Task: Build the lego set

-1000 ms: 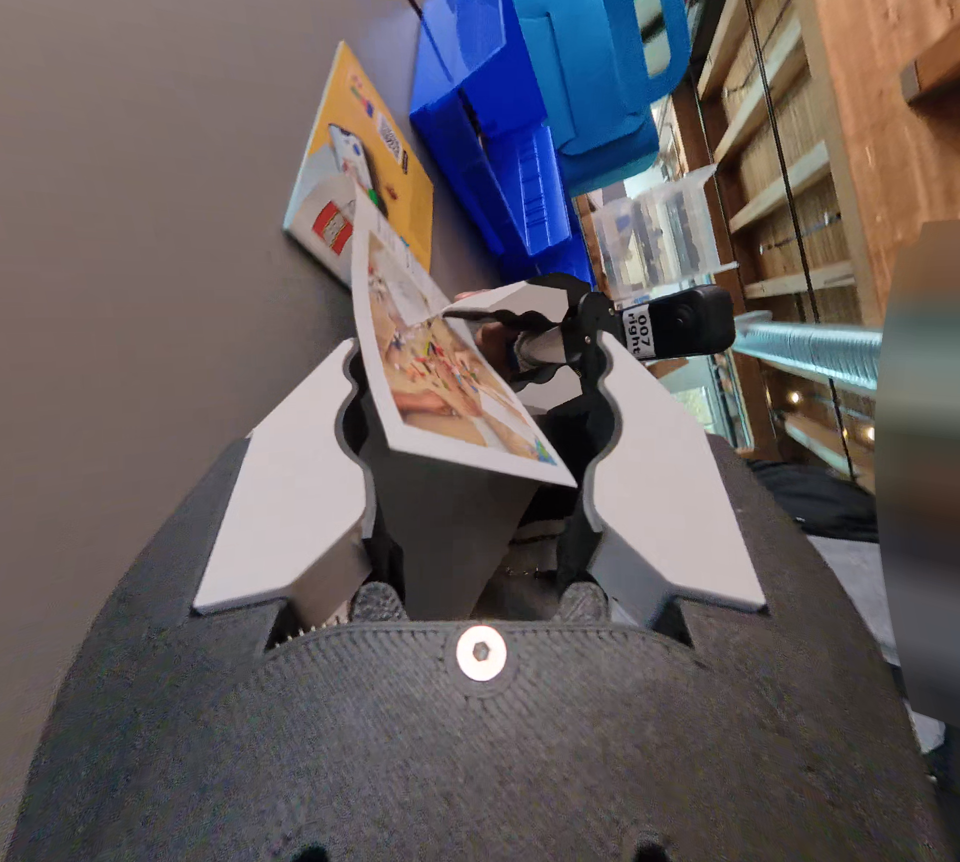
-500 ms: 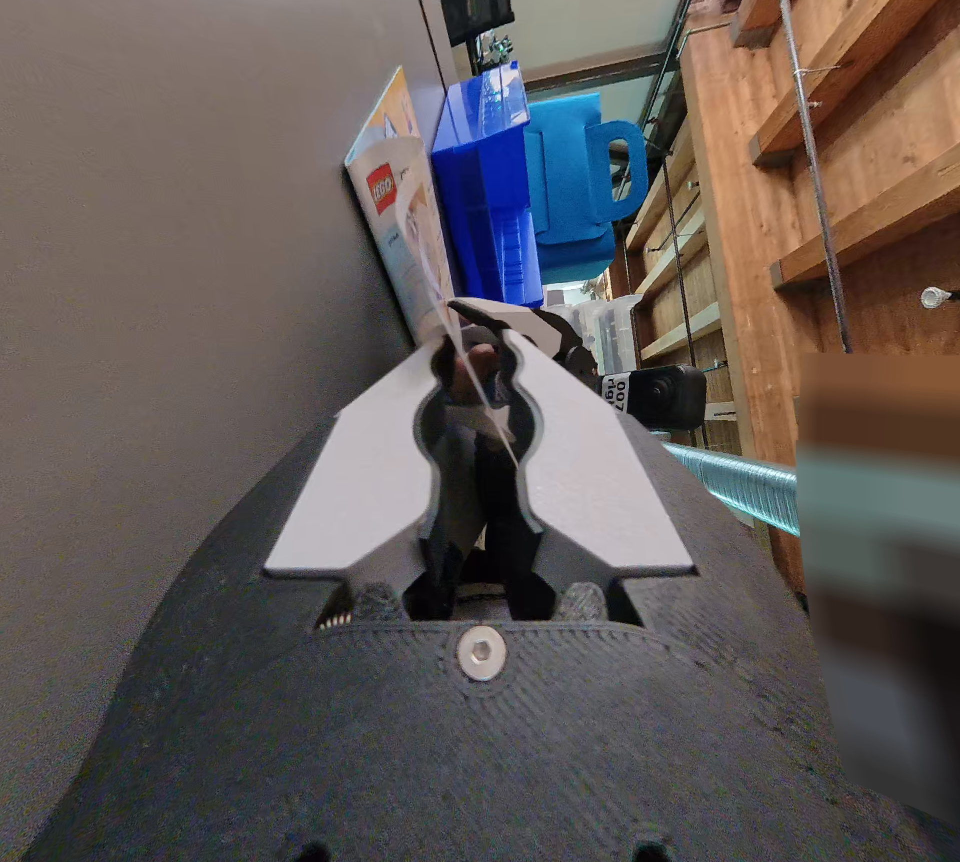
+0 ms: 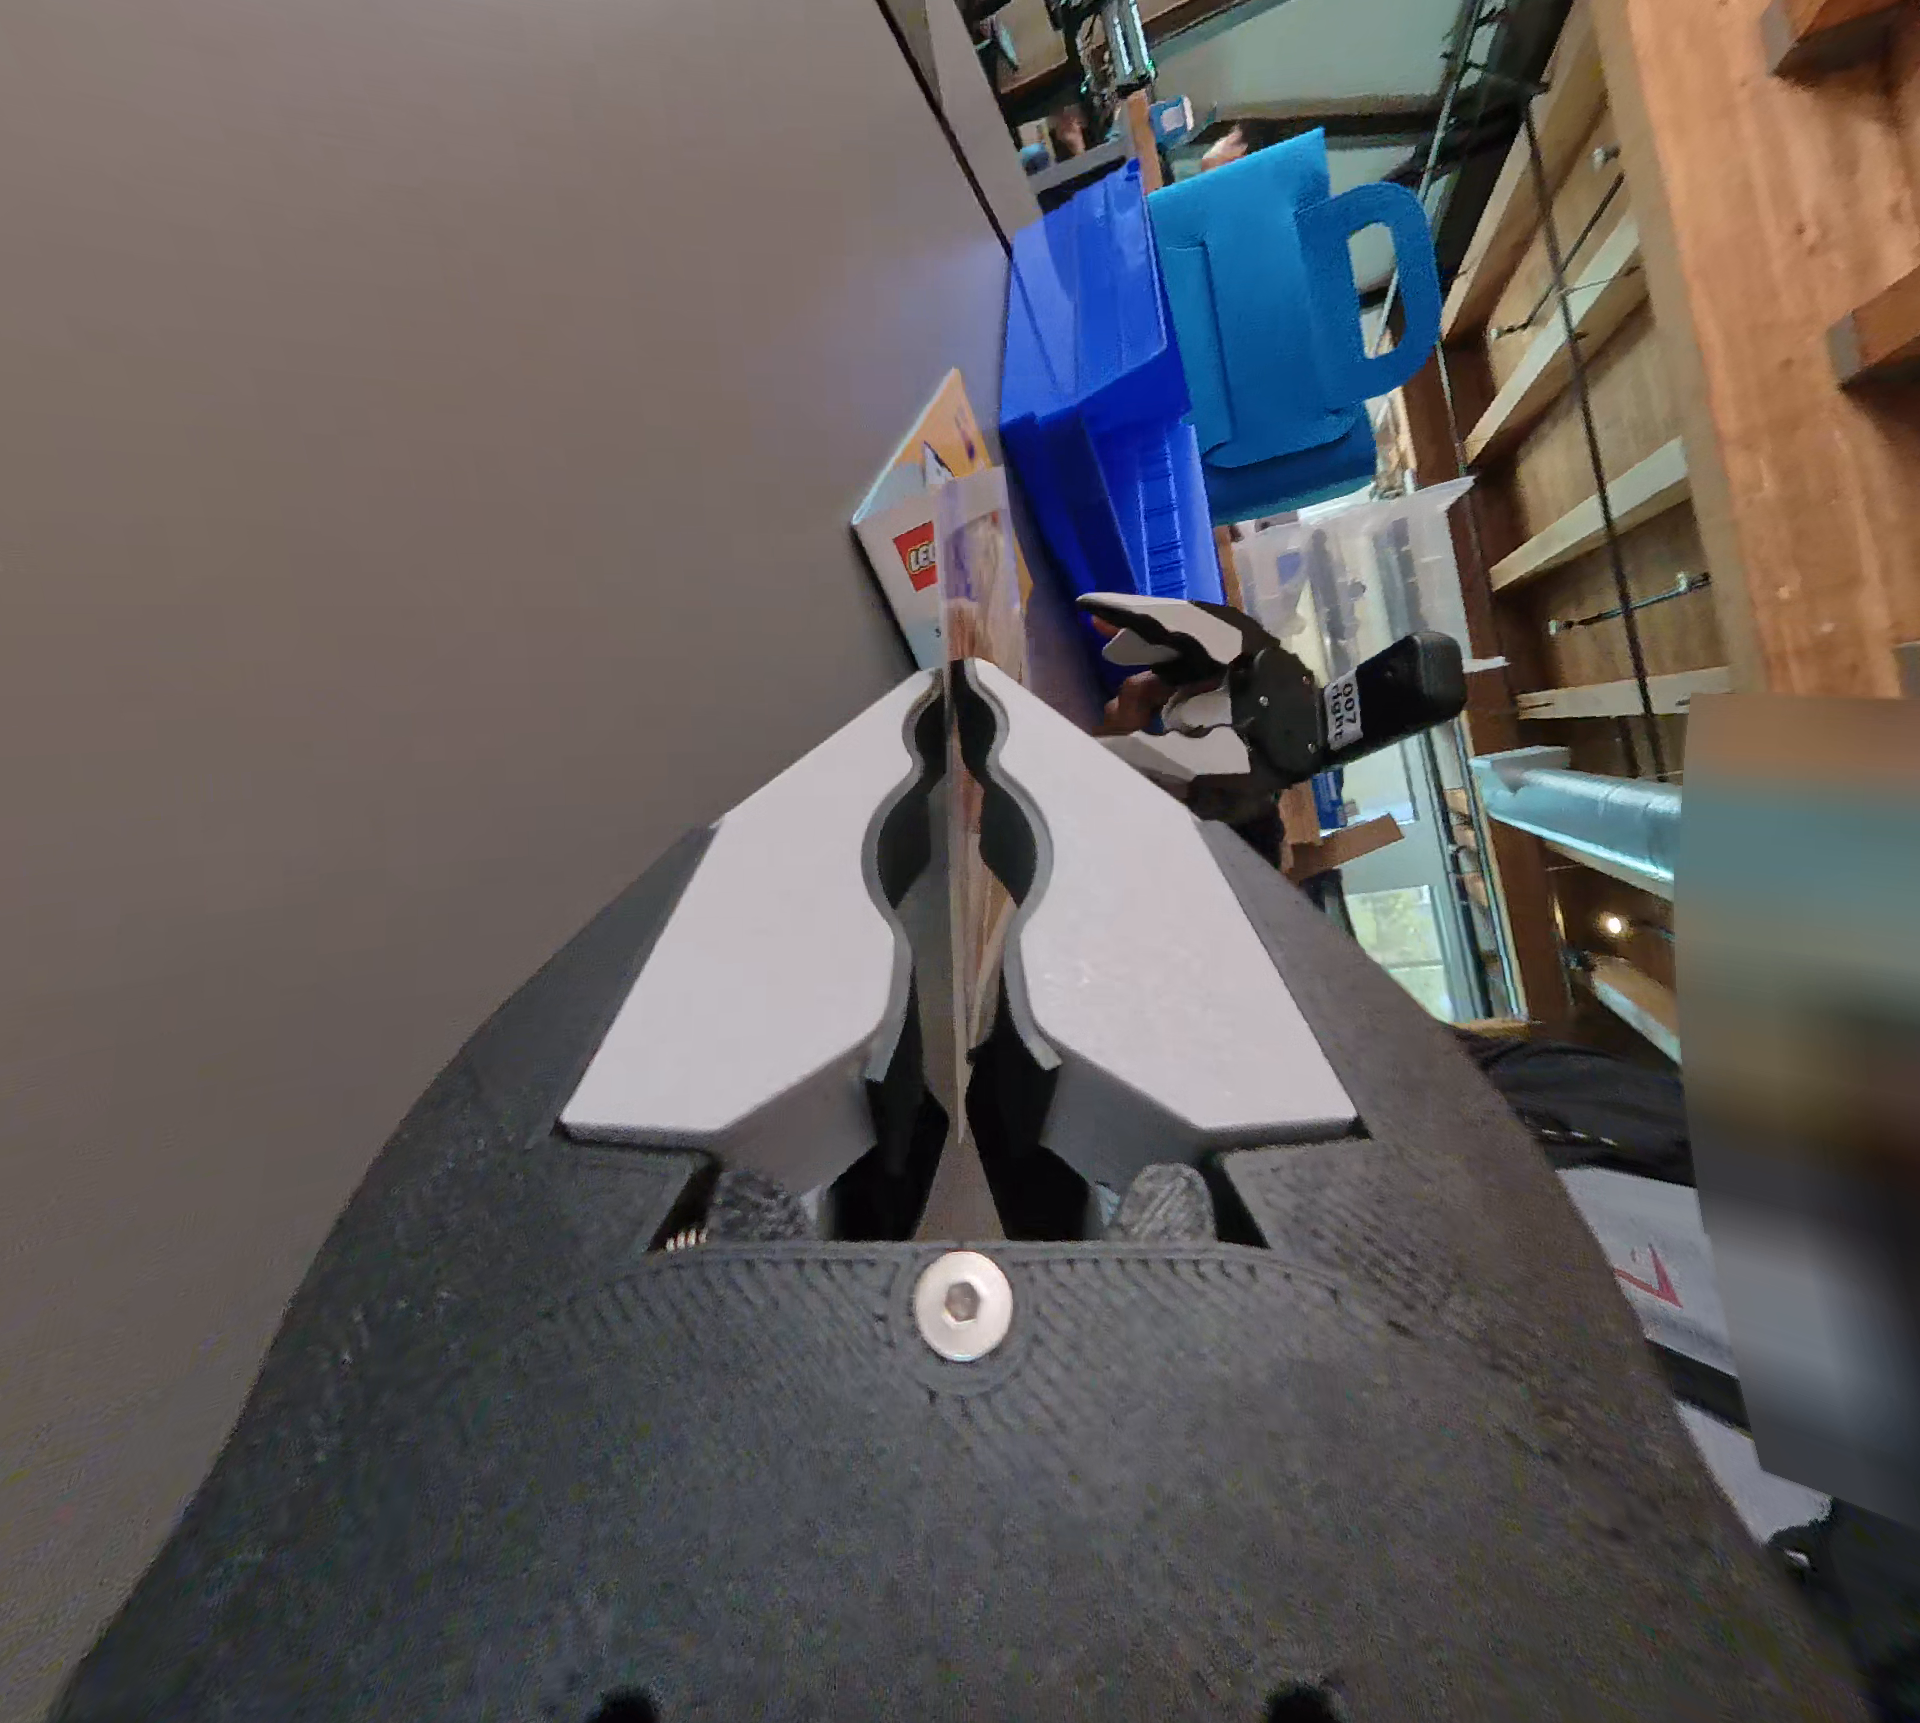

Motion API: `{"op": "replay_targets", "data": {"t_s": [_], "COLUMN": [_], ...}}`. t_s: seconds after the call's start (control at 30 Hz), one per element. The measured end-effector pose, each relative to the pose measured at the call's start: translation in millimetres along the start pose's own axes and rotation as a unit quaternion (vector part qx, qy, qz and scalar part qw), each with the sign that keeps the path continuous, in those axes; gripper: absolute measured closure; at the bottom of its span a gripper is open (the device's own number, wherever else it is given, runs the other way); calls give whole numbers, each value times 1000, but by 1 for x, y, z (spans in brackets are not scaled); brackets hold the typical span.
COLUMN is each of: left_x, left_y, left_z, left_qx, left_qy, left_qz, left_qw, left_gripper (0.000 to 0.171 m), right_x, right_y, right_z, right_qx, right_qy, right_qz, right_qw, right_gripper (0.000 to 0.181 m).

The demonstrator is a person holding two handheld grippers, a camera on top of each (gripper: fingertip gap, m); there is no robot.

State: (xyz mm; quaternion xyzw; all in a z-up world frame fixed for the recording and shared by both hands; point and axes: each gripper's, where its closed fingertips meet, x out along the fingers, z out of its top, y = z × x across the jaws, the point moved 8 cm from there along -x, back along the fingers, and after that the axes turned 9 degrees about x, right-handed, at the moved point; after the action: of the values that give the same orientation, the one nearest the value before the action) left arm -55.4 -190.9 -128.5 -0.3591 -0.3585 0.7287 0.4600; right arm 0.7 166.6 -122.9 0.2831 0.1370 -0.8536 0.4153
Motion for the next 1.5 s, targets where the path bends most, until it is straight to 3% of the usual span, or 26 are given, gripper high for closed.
{"op": "replay_targets", "data": {"t_s": [0.23, 0.33, 0.4, 0.53, 0.63, 0.73, 0.83, 1.0, 1.13, 1.3, 1.4, 1.5], "left_x": [-17, -19, -20, -29, -30, 10, 80, 182, 217, 219, 211, 204], "left_y": [42, 59, 66, 59, 23, -32, -74, -96, -91, -94, -86, -81], "left_z": [66, 79, 78, 80, 81, 59, 18, -35, -47, -49, -39, -36], "left_qx": [32, 32, 41, 139, 303, 455, 542, 626, 622, 643, 610, 579], "left_qy": [14, 31, 48, 27, 14, 16, 48, 145, 199, 256, 277, 299], "left_qz": [80, 95, 111, 149, 198, 183, 119, 60, 32, 98, 124, 101], "left_qw": [996, 994, 992, 979, 932, 871, 830, 764, 757, 715, 732, 752], "left_gripper": [171, 171, 160, 120, 101, 91, 86, 93, 111, 112, 108, 105], "right_x": [3, 9, 10, 7, 4, 1, 0, -13, -26, -26, -26, -25], "right_y": [-25, -29, -29, -32, -34, -36, -39, -39, -39, -42, -42, -42], "right_z": [5, 3, 0, -7, -10, -8, -8, -15, -21, -22, -22, -22], "right_qx": [39, 39, 39, 36, 29, 14, 9, 5, 10, 27, 27, 28], "right_qy": [0, 3, 3, -8, -19, -41, -43, -57, -72, -69, -67, -65], "right_qz": [-16, -21, -18, -9, 6, 22, 32, 56, 79, 102, 104, 107], "right_qw": [999, 999, 999, 999, 999, 999, 999, 997, 994, 992, 992, 992], "right_gripper": [107, 107, 107, 107, 108, 108, 107, 109, 114, 115, 115, 115]}}
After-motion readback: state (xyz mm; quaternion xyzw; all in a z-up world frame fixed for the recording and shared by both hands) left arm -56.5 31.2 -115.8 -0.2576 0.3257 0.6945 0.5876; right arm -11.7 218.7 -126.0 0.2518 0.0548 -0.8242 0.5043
